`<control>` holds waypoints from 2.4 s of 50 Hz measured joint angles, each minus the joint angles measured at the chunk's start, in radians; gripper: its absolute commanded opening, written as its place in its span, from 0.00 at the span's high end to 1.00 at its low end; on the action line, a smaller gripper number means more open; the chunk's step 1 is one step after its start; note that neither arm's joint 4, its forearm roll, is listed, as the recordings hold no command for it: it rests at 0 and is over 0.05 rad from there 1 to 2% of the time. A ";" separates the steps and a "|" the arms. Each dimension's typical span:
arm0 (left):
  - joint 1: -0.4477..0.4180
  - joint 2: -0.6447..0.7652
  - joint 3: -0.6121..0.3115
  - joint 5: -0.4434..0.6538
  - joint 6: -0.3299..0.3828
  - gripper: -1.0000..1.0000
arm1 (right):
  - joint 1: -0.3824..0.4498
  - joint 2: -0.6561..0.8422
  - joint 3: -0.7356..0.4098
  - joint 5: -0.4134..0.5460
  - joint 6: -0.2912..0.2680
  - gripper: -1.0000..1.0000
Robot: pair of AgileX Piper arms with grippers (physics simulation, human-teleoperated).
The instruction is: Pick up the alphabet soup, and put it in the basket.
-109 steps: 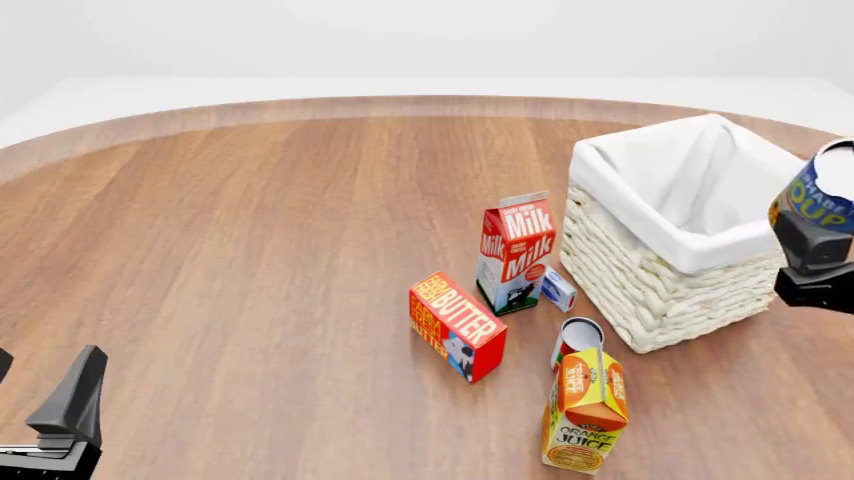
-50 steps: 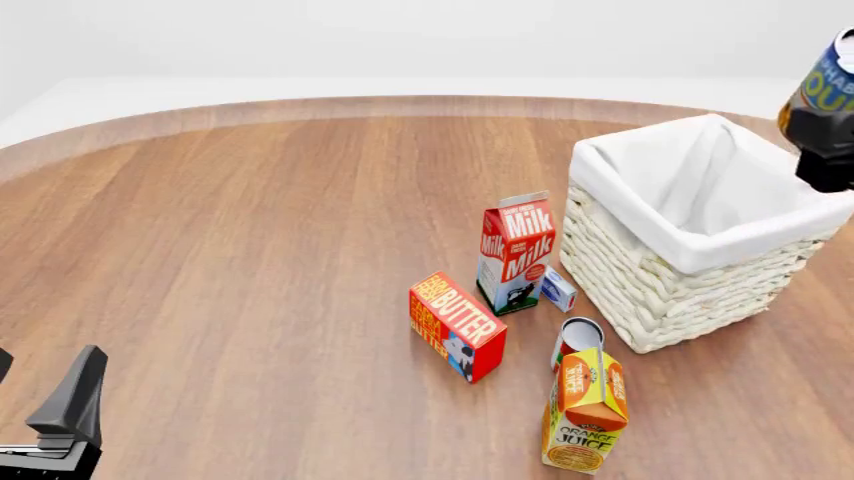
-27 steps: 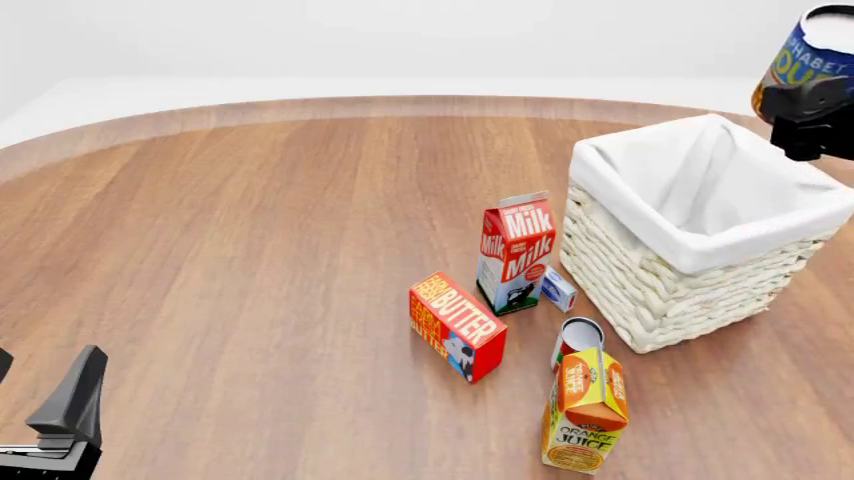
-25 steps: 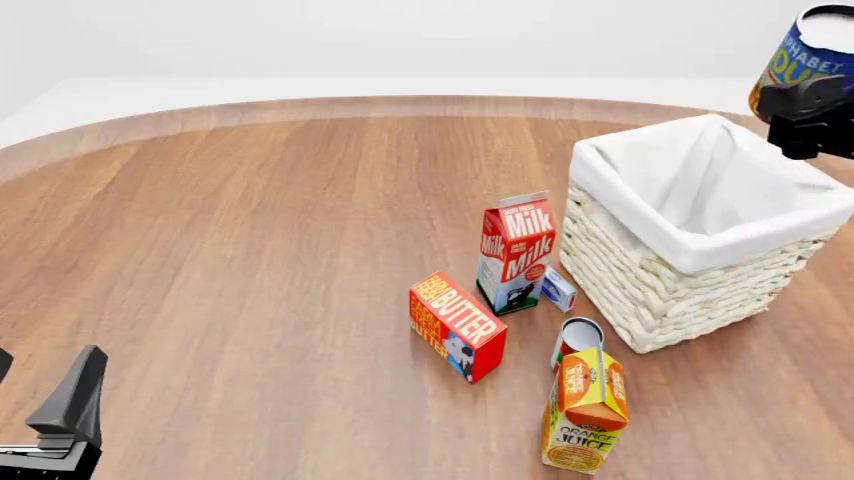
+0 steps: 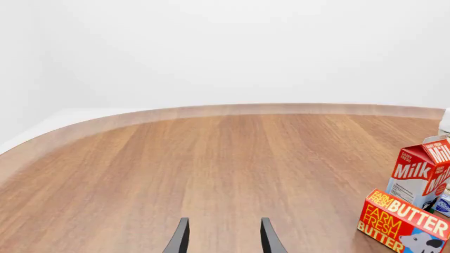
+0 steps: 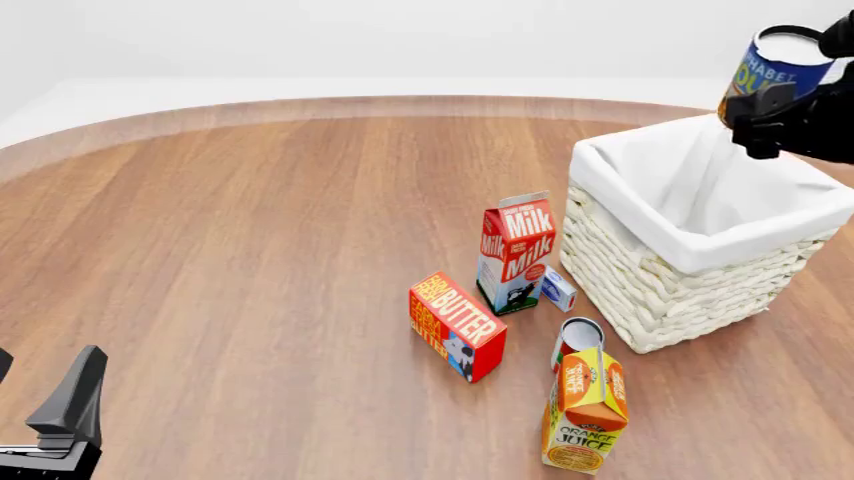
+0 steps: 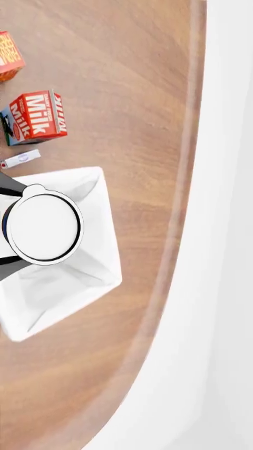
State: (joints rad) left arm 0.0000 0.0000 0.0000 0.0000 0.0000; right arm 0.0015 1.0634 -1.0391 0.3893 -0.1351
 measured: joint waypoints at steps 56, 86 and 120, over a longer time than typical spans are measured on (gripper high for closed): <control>0.000 0.000 0.000 0.000 0.000 0.00 | -0.059 0.225 -0.061 -0.015 -0.009 1.00; 0.000 0.000 0.000 0.000 0.000 0.00 | -0.093 0.314 -0.111 0.050 -0.069 1.00; 0.000 0.000 0.000 0.000 0.000 0.00 | -0.104 0.406 -0.190 0.114 -0.136 1.00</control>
State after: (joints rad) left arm 0.0000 0.0000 0.0000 0.0000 0.0000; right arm -0.1027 1.4698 -1.2286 0.5034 -0.2708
